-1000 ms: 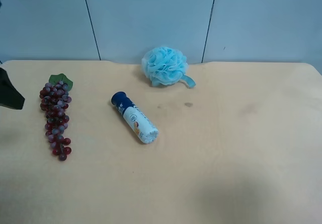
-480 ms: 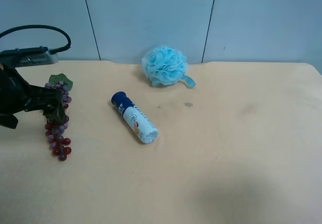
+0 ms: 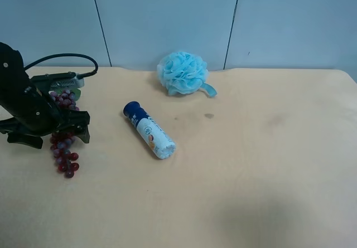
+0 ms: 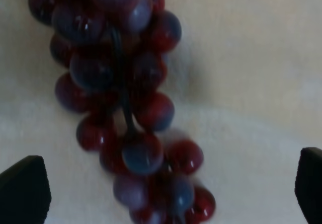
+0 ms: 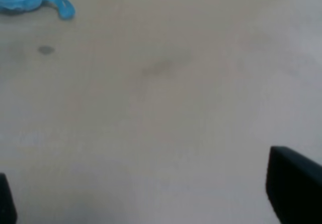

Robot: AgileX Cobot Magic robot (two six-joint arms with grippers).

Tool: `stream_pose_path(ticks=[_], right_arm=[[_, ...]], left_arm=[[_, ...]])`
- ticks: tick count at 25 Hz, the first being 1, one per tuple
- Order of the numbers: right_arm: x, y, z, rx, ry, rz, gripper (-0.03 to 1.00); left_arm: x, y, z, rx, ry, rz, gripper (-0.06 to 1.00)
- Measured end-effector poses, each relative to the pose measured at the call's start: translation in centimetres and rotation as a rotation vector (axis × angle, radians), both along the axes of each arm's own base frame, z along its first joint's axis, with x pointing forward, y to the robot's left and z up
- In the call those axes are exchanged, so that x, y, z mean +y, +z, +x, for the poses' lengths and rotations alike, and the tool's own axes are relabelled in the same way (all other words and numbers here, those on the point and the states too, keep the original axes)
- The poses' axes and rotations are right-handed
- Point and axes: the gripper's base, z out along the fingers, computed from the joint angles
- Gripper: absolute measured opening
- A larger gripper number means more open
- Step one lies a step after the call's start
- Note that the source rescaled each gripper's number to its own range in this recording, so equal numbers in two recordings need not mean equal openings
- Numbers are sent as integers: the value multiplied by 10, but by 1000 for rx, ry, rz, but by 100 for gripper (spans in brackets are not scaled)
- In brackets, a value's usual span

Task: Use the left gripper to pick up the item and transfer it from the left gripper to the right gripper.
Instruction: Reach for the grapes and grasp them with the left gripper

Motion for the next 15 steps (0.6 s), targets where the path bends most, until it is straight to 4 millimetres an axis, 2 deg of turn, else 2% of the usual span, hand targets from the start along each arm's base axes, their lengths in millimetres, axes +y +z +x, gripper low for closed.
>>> stream_pose_path(ticks=[9, 15], right_arm=[[0, 0, 0, 0, 0, 0, 100], [0, 0, 0, 0, 0, 0, 100]], left_arm=[[4, -29, 9, 8, -26, 77, 100], [3, -37, 12, 3, -7, 69, 98]])
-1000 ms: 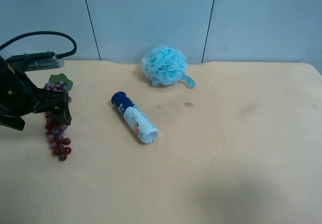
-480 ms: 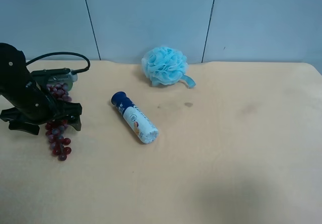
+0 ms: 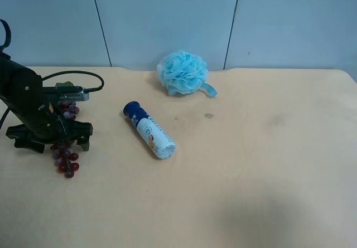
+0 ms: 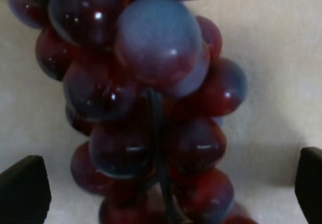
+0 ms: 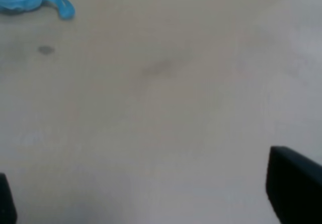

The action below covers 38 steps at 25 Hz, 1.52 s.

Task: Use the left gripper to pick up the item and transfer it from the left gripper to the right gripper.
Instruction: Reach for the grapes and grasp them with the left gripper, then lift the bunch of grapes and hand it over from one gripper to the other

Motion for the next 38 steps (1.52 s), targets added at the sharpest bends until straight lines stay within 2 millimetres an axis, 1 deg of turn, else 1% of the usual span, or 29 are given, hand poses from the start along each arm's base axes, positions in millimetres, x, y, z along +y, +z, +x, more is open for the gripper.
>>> stream_pose_path(ticks=[1, 2, 5, 7, 9, 10, 11, 15, 17, 21, 24, 29, 33, 38], right_arm=[[0, 0, 0, 0, 0, 0, 100], [0, 0, 0, 0, 0, 0, 100], [0, 0, 0, 0, 0, 0, 100], [0, 0, 0, 0, 0, 0, 100], [0, 0, 0, 0, 0, 0, 100], [0, 0, 0, 0, 0, 0, 100], [0, 0, 0, 0, 0, 0, 100], [0, 0, 0, 0, 0, 0, 100], [0, 0, 0, 0, 0, 0, 100], [0, 0, 0, 0, 0, 0, 100], [0, 0, 0, 0, 0, 0, 100], [0, 0, 0, 0, 0, 0, 100], [0, 0, 0, 0, 0, 0, 100], [0, 0, 0, 0, 0, 0, 100]], left_arm=[[0, 0, 0, -1, 0, -1, 95], [0, 0, 0, -3, 1, -1, 89], [0, 0, 0, -4, 1, -1, 64], [0, 0, 0, -4, 1, -1, 43], [0, 0, 0, -2, 1, 0, 26], [0, 0, 0, -1, 1, 0, 19], [0, 0, 0, 0, 2, 1, 15], [0, 0, 0, -1, 2, 1, 9], [0, 1, 0, -2, 2, 1, 8], [2, 13, -3, -12, 8, 7, 5], [4, 31, -7, -24, 17, 18, 3], [9, 66, -20, -59, 17, 37, 2], [14, 99, -35, -104, 0, 55, 2], [22, 142, -60, -169, -24, 70, 2]])
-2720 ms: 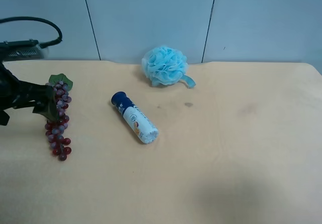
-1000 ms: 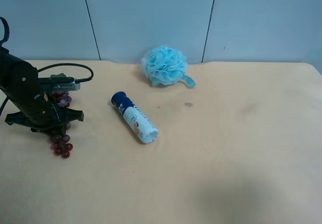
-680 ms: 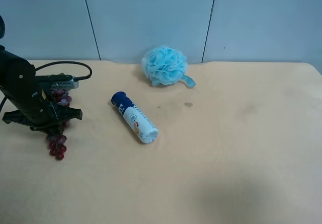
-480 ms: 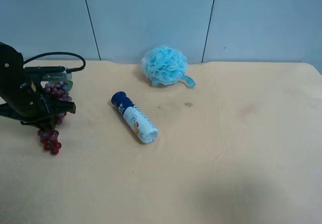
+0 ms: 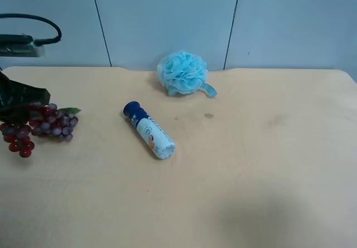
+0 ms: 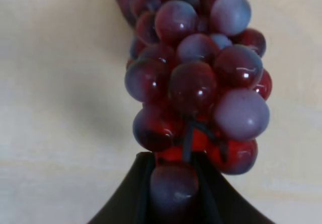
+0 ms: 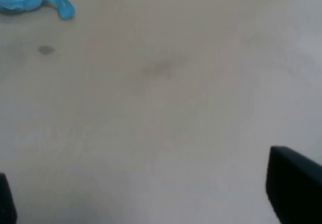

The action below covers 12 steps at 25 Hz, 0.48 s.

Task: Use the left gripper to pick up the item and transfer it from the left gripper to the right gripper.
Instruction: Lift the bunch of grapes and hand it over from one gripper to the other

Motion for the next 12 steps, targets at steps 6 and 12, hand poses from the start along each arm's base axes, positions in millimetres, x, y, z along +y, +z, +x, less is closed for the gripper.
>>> stream_pose_path(ticks=[6, 12], right_arm=[[0, 0, 0, 0, 0, 0, 100], [0, 0, 0, 0, 0, 0, 100]], left_arm=[[2, 56, -19, -32, -73, -4, 1], [-5, 95, -27, -66, -173, -58, 1]])
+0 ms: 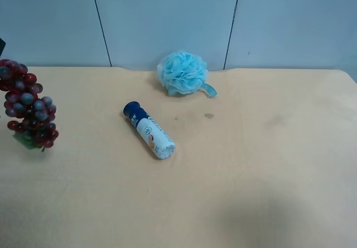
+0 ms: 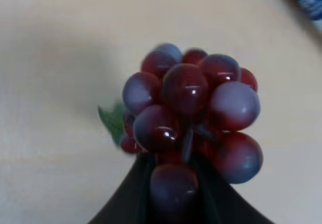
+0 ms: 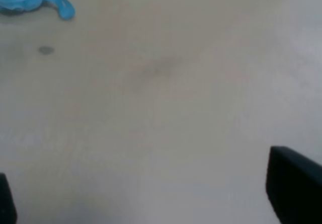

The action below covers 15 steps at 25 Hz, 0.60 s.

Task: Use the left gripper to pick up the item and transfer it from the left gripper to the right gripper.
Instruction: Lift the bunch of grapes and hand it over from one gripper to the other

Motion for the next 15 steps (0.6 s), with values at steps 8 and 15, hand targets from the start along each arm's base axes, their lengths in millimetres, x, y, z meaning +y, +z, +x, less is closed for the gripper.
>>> stream_pose_path(ticks=[8, 15], right_arm=[[0, 0, 0, 0, 0, 0, 100], [0, 0, 0, 0, 0, 0, 100]], left_arm=[[-23, 6, -7, 6, -160, 5, 1], [-56, 6, -21, 7, -339, 3, 1]])
